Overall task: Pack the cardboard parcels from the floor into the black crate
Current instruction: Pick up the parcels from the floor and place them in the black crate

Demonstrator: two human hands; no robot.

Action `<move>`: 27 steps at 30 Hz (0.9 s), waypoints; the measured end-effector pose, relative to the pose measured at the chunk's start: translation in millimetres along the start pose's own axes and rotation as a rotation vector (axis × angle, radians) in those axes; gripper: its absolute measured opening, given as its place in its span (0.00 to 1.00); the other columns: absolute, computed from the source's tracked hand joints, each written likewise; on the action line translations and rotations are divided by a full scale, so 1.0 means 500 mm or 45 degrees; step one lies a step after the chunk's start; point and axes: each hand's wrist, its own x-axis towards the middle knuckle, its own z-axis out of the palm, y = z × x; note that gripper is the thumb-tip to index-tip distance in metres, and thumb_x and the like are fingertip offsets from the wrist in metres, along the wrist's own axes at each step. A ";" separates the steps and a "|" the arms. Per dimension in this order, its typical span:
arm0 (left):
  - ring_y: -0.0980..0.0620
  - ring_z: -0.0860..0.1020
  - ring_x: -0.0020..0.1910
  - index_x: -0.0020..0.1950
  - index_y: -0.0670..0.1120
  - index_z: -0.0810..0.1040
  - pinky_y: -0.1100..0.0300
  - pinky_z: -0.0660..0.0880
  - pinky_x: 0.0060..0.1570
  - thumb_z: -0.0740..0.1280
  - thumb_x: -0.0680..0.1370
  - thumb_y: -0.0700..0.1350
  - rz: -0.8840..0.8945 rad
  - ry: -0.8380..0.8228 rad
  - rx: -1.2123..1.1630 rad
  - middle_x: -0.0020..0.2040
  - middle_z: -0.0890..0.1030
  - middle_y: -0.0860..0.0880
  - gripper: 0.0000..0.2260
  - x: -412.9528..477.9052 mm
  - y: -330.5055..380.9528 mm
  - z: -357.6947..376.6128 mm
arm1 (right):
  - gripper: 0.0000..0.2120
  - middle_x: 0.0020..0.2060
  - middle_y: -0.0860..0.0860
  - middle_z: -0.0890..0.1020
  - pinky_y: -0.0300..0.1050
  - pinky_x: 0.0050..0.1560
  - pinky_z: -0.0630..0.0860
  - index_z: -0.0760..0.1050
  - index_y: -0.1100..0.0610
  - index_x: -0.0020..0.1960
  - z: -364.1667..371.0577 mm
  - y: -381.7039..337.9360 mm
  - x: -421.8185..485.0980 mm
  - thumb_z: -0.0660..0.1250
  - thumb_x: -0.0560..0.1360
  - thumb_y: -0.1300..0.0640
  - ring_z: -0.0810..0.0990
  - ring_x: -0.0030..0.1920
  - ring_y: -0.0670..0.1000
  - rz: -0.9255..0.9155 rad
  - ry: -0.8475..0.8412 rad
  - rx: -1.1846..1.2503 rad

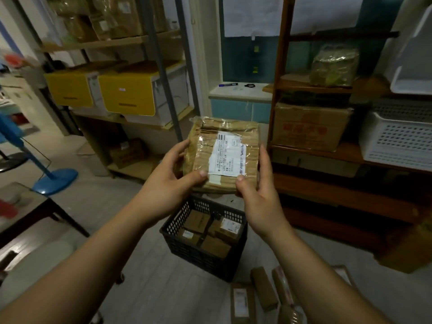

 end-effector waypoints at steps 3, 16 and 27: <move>0.52 0.79 0.57 0.71 0.62 0.62 0.50 0.79 0.53 0.75 0.64 0.58 -0.038 0.006 0.019 0.60 0.70 0.64 0.38 0.073 -0.037 -0.035 | 0.36 0.71 0.44 0.65 0.58 0.67 0.70 0.51 0.28 0.70 0.043 0.047 0.080 0.63 0.67 0.40 0.69 0.69 0.47 0.035 -0.021 -0.009; 0.56 0.76 0.59 0.73 0.58 0.59 0.48 0.74 0.61 0.70 0.73 0.47 -0.096 -0.302 -0.080 0.57 0.71 0.66 0.32 0.354 -0.246 -0.226 | 0.31 0.73 0.42 0.63 0.48 0.69 0.69 0.53 0.25 0.66 0.266 0.205 0.276 0.64 0.70 0.46 0.67 0.68 0.41 0.165 0.268 -0.127; 0.62 0.78 0.50 0.71 0.60 0.59 0.64 0.77 0.52 0.66 0.77 0.41 -0.257 -0.736 -0.184 0.53 0.74 0.64 0.28 0.487 -0.362 -0.222 | 0.34 0.72 0.41 0.64 0.58 0.68 0.69 0.49 0.20 0.65 0.331 0.297 0.286 0.64 0.67 0.39 0.67 0.69 0.45 0.423 0.625 -0.252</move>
